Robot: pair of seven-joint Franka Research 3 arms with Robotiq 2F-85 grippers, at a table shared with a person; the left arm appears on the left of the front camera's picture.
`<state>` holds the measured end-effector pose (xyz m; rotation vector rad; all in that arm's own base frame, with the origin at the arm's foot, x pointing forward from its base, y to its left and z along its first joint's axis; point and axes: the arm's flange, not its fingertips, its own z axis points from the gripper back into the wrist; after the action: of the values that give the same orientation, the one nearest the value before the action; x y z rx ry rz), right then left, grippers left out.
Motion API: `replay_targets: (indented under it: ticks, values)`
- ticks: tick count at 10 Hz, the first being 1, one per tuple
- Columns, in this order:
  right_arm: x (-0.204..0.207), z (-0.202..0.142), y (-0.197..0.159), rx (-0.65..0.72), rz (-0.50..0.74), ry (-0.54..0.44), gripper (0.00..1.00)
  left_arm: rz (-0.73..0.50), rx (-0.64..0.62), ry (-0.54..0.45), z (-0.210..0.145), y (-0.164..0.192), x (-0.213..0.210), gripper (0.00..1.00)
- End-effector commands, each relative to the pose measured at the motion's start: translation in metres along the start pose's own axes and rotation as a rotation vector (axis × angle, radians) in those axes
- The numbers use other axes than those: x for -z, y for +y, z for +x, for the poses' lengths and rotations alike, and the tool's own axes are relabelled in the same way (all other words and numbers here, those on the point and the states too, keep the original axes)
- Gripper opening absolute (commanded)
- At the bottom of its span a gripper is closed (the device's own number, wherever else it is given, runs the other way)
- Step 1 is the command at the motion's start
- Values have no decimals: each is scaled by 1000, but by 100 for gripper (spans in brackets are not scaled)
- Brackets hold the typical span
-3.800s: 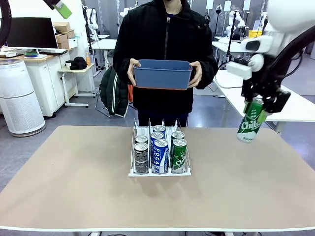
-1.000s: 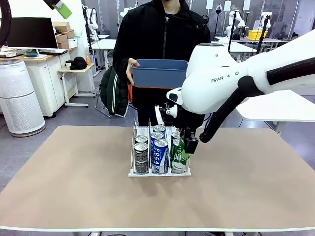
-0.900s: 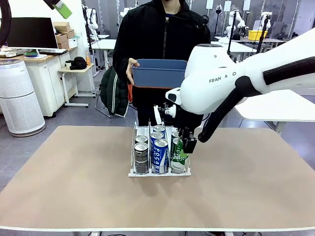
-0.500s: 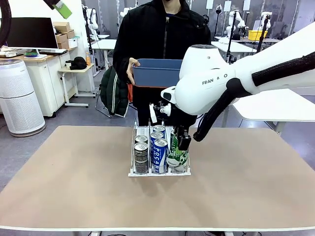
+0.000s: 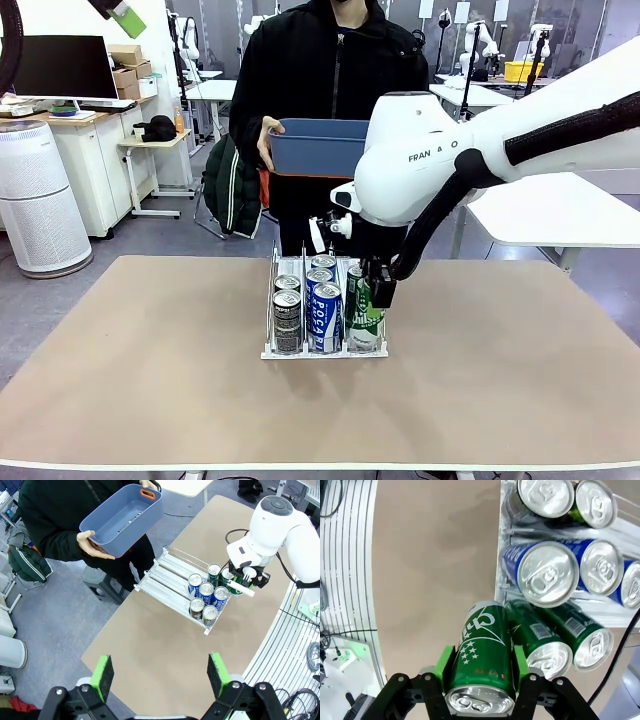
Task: Fill the beverage cans into the dispenser.
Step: Place the picked Sprite in the line of the Automatic Can Dispenser with the same cans.
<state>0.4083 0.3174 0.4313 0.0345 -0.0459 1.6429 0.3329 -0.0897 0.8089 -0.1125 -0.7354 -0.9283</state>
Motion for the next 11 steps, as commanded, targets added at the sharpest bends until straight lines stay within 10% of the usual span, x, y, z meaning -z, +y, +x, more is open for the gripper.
replay_targets:
  ticks: [1, 11]
  values:
    - [-12, -9, -9, 1, -41, 10, 59, 3, -2, -5, -1, 2, 1, 100]
    - [14, -2, -38, 0, -181, 56, 59, 3, -2, -5, -1, 2, 1, 100]
